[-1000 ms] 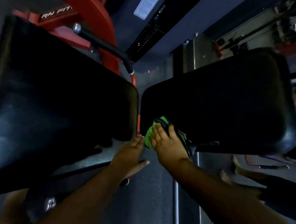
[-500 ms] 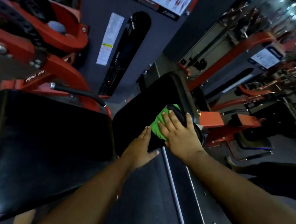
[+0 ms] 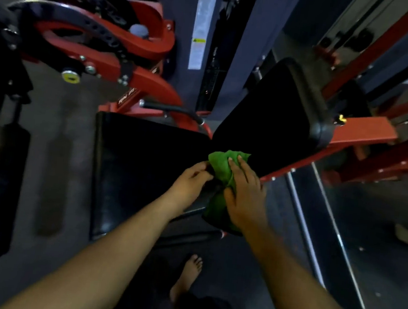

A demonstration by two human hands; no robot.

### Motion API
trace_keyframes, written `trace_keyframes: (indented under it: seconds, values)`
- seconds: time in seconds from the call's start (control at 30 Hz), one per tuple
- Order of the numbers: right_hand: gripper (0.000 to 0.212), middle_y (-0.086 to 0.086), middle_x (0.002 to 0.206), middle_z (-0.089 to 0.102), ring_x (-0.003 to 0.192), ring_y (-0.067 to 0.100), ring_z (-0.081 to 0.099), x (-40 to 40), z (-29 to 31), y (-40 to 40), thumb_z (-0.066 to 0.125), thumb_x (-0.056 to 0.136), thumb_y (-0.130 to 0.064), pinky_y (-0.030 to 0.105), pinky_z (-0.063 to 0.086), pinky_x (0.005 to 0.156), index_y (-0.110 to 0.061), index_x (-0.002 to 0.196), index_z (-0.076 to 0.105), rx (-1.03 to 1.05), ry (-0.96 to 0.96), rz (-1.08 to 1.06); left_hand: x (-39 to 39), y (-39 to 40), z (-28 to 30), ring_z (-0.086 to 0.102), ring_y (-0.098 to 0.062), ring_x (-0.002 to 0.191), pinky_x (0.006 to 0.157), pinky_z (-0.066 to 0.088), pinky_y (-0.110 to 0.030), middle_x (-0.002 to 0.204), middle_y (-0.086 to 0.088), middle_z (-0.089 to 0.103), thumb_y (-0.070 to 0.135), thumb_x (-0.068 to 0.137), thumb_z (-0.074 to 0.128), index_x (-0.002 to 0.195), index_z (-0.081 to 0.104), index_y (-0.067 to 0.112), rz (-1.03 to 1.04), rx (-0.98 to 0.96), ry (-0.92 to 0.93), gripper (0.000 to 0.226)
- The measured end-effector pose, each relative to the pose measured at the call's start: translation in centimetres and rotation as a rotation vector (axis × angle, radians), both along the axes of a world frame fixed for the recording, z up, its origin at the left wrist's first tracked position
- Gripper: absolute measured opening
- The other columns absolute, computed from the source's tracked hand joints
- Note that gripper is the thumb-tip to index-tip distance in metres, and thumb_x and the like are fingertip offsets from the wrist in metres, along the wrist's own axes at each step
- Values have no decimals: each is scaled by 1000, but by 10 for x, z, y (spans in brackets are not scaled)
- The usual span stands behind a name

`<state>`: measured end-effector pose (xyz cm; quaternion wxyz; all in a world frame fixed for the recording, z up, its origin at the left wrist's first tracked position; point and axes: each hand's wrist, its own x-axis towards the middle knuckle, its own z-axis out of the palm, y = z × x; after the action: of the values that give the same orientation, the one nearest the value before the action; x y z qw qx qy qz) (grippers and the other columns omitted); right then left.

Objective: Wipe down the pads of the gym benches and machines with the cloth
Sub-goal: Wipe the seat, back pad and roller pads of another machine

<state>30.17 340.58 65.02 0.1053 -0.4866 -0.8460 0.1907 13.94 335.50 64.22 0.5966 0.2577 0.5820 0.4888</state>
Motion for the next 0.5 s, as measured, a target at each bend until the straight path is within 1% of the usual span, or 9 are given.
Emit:
trace_keyframes:
  seconds: [0.03,0.1,0.17,0.23,0.3,0.33,0.4,0.43,0.5]
  values:
    - [72,2,163,33,145,27,36,-11,-21,-11,54,88,-28,54,35,113,-30,157,33,-79,44,-11,-14,-14,-21,63,-20,120,100,49,-26,126,-7,69,-1,100,45,133,63,12,12,-15,21,39]
    - [70,4,161,36,144,28,38,-34,-54,-33,45,88,-32,51,35,115,-27,157,35,-213,92,-29,-38,-42,-56,58,-27,127,105,46,-28,130,-13,66,-7,99,44,134,60,11,33,-42,87,42]
    - [71,7,160,38,143,30,40,-65,-95,-57,38,86,-36,49,37,114,-23,156,38,-300,110,-14,-64,-73,-93,55,-25,132,114,41,-33,131,-8,65,2,98,48,133,58,17,67,-87,181,39]
    - [73,10,159,40,141,32,42,-94,-134,-81,36,84,-37,51,39,113,-19,154,40,-347,122,37,-89,-107,-125,53,-16,133,118,36,-35,138,1,60,18,95,50,137,57,19,111,-123,397,42]
    - [71,7,161,37,142,32,40,-129,-173,-106,41,86,-34,51,38,112,-21,156,37,-380,135,110,-116,-141,-158,49,-18,135,116,32,-28,142,3,53,24,98,48,143,54,14,140,-156,619,47]
    - [72,5,163,32,144,30,36,-147,-190,-118,46,87,-32,51,37,113,-25,158,33,-388,121,159,-129,-156,-177,47,-21,138,116,30,-27,146,-1,51,29,97,45,146,50,11,146,-173,693,53]
    - [78,1,168,19,150,28,24,-182,-214,-136,54,89,-31,54,29,116,-32,160,21,-385,33,272,-147,-176,-205,39,-26,145,119,26,-32,157,-11,41,42,91,39,153,38,6,157,-230,794,72]
    - [81,-1,170,10,154,26,14,-198,-230,-143,55,91,-33,57,21,118,-35,161,14,-387,-25,321,-154,-183,-222,34,-29,148,121,24,-37,161,-14,35,46,88,36,156,32,4,135,-255,843,80]
    - [78,-5,171,-5,157,25,-7,-218,-254,-150,48,96,-39,67,1,119,-41,160,4,-364,-105,382,-161,-188,-246,22,-30,153,122,20,-48,165,-16,22,54,84,31,159,19,2,60,-312,984,92]
